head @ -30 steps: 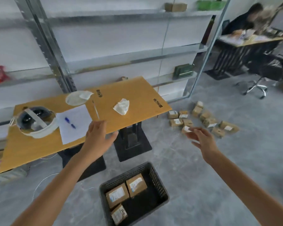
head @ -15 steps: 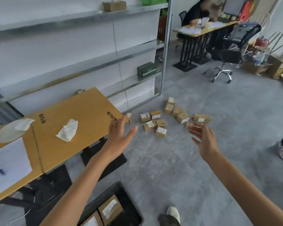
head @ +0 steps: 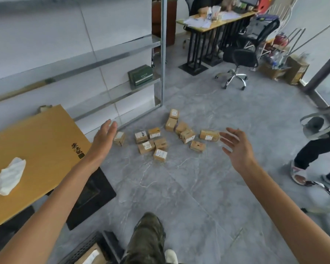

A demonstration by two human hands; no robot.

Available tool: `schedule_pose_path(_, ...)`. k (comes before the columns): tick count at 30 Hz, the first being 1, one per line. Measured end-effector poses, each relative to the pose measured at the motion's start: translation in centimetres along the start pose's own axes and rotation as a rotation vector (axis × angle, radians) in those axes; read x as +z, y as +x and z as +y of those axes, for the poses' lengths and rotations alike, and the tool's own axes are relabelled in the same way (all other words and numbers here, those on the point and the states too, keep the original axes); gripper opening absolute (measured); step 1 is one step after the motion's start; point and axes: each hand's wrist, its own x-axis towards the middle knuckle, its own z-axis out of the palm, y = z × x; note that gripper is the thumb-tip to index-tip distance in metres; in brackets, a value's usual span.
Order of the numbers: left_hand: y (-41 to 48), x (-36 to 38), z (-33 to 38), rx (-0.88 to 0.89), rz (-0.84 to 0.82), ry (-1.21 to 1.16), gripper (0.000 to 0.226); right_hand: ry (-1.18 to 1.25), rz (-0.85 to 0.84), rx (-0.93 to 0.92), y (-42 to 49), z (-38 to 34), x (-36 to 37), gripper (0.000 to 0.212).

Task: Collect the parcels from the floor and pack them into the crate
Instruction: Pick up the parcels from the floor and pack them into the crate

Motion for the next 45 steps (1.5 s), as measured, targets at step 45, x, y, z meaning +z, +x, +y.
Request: schedule_pose_path(45, 68.0, 34.3, -1.0, -0.916, -0.567, -0.095, 0.039, -0.367, 0.312, 0.679, 67.8, 2.8, 5.2, 0.018)
